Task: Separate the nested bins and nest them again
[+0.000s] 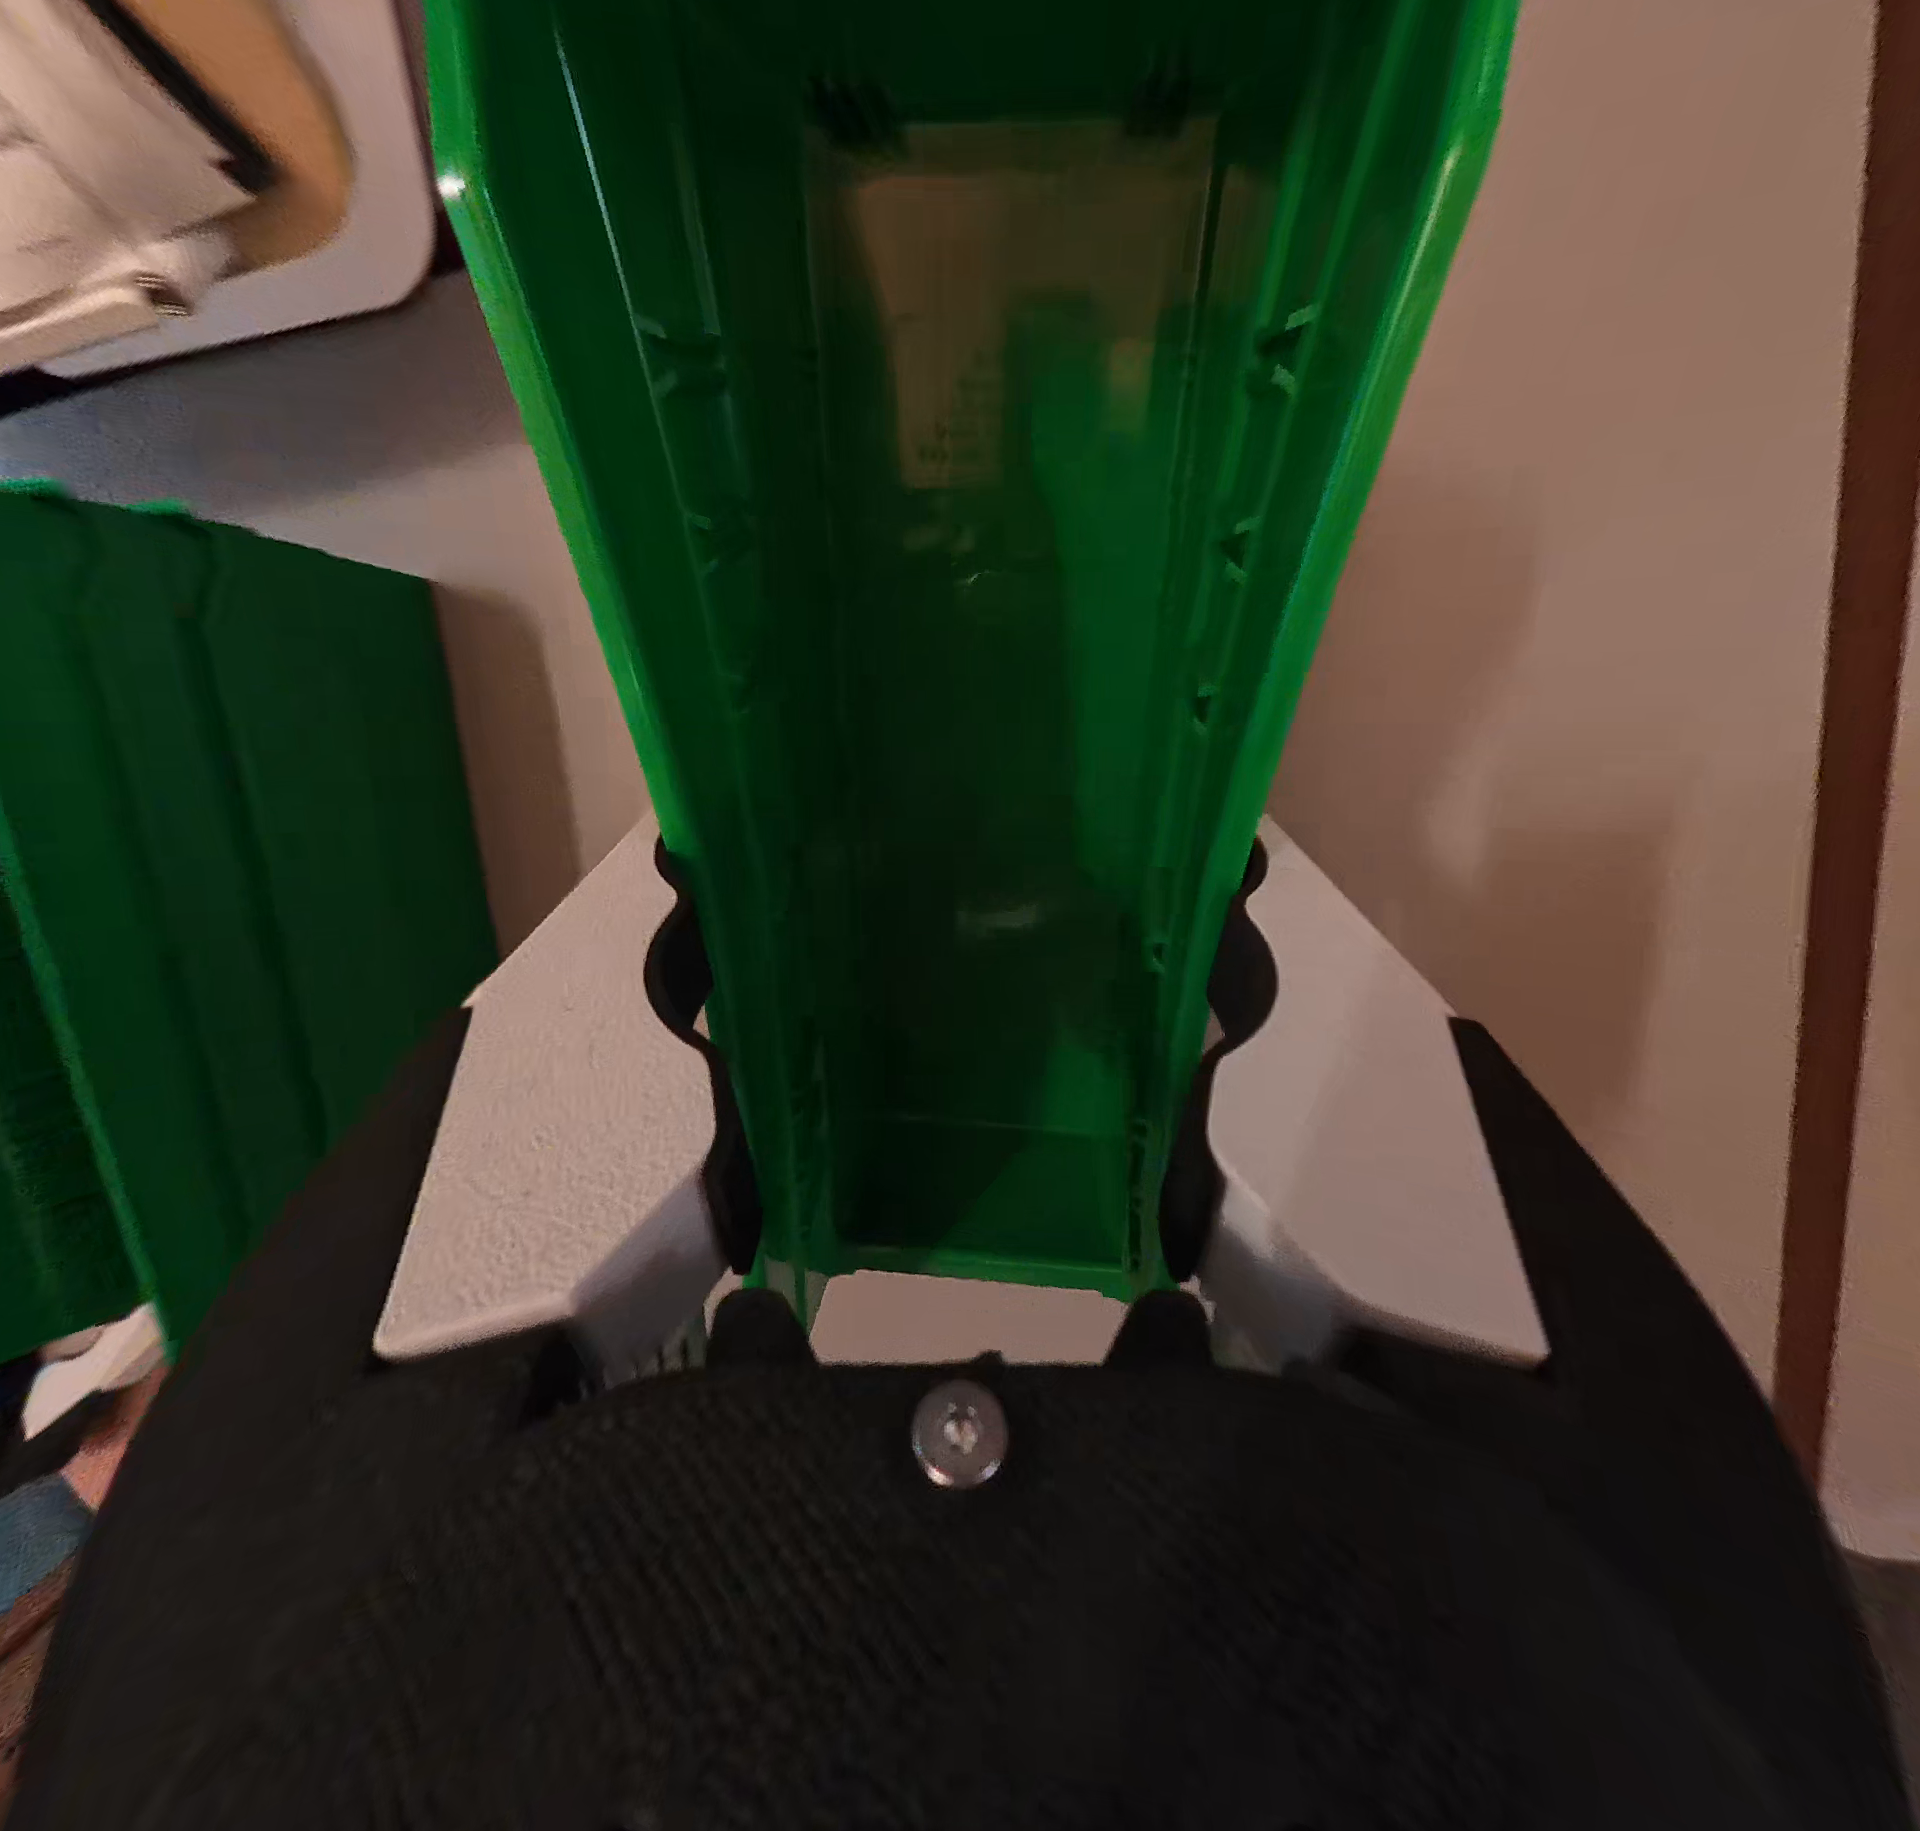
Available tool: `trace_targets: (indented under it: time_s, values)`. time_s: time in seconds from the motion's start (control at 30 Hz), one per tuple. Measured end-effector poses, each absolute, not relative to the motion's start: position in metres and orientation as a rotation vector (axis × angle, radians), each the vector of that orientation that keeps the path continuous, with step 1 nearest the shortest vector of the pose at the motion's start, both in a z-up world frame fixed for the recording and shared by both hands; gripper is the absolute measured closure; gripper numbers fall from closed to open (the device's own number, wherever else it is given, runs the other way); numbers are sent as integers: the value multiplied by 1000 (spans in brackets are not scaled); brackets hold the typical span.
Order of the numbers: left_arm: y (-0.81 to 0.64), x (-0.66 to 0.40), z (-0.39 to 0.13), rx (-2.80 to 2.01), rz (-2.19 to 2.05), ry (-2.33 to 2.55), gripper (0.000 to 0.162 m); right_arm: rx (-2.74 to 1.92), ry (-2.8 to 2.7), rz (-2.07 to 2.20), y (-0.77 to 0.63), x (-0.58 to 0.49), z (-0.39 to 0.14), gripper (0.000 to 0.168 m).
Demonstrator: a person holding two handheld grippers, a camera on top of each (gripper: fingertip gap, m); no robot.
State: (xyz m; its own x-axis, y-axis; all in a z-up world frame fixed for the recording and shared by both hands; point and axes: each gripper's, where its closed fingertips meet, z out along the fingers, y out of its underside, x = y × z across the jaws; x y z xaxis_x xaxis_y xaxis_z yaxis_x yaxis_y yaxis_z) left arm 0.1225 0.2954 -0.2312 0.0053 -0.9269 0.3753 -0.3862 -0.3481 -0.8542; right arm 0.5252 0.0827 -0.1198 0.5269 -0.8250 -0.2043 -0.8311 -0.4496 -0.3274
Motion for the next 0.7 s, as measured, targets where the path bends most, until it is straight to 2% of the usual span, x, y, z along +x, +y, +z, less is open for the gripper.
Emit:
trace_targets:
  time_s: [0.23,0.37,0.47,0.7]
  values:
    - [289,125,-247,-1779,-1127,1492,87,-2308,1227,42,167,461,-18,68]
    - [289,123,-245,-1780,-1116,1499,86,-2245,1140,99,222,412,21,68]
    - [291,119,-237,-1776,-1131,1482,86,-2220,1108,115,254,378,28,67]
    - [296,109,-218,-1752,-1204,1421,86,-2235,1081,93,300,322,8,67]
